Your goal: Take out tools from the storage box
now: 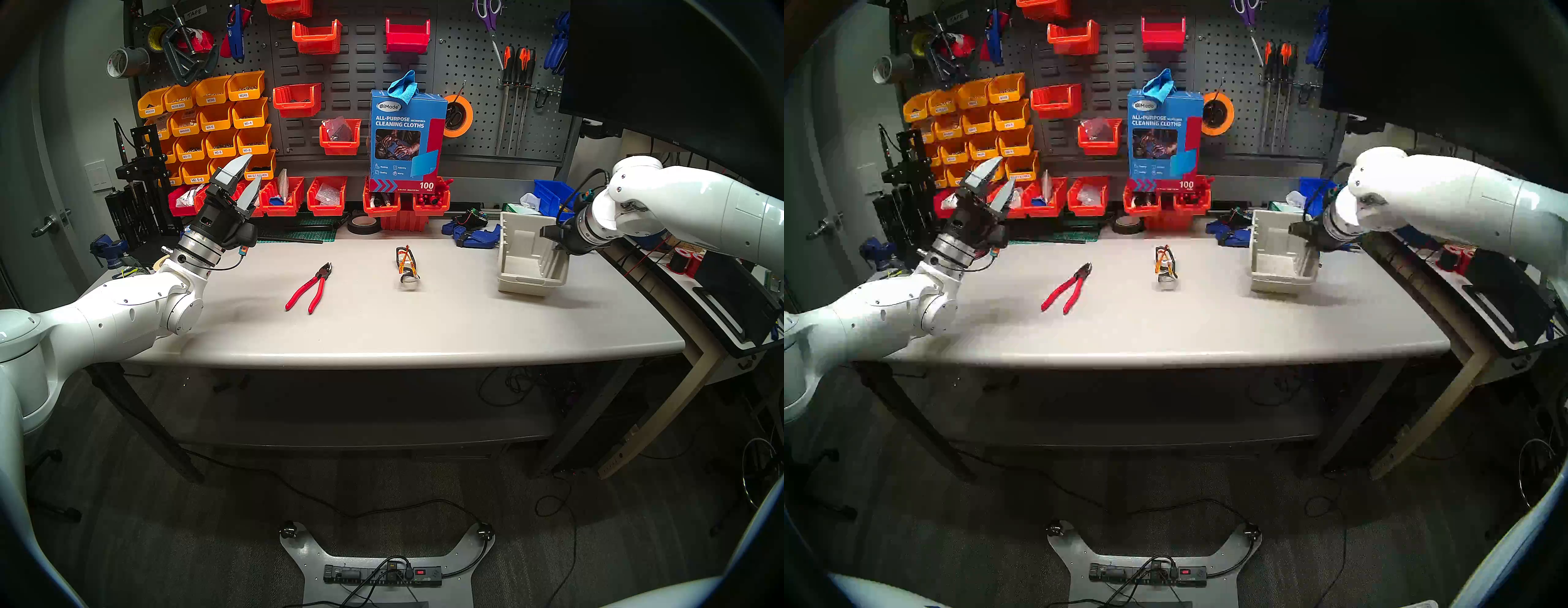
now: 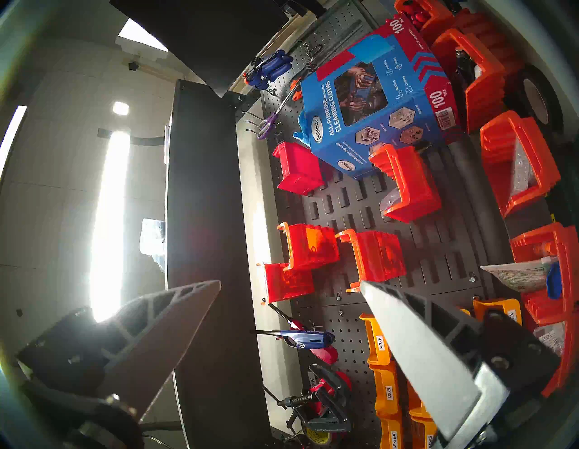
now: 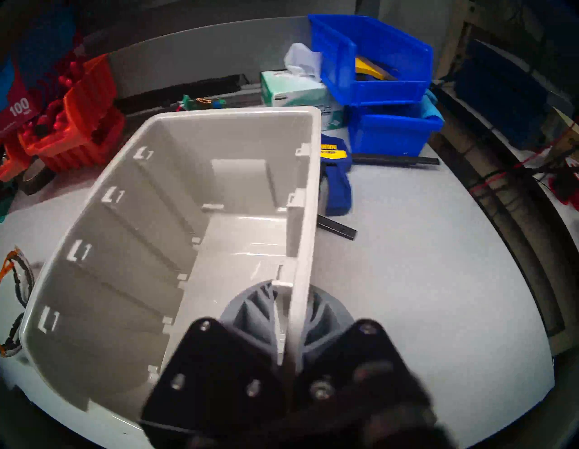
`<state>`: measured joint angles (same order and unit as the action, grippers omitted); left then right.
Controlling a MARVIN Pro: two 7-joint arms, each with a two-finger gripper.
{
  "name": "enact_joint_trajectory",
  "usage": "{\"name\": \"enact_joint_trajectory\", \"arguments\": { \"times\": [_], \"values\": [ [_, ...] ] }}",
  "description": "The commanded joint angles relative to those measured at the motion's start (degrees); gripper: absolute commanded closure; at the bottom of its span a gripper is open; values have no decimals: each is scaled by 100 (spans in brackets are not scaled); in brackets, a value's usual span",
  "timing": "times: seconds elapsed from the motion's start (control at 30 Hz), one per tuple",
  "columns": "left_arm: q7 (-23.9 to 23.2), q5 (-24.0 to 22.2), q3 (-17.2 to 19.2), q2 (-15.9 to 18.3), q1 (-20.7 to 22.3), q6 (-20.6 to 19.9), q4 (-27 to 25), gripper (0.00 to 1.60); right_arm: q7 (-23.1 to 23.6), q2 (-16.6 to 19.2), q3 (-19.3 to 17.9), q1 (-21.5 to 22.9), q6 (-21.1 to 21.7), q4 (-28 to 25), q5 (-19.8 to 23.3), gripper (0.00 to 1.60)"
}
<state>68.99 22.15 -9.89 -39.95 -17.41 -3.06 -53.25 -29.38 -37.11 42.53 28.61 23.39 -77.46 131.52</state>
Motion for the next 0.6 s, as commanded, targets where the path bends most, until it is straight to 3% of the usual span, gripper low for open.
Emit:
{"name": "enact_joint_trajectory", "arguments": {
  "times": [0.0,0.3,0.57],
  "values": [
    [3,-12,59,-13,100,5,8,0,-358,552,101,428,17,-100,-107,160],
    [3,-12,60,-15,102,9,12,0,-522,662,167,552,-11,-244,-116,160],
    [3,-12,60,-16,102,12,14,0,-559,398,169,434,175,-185,46,160]
  ]
}}
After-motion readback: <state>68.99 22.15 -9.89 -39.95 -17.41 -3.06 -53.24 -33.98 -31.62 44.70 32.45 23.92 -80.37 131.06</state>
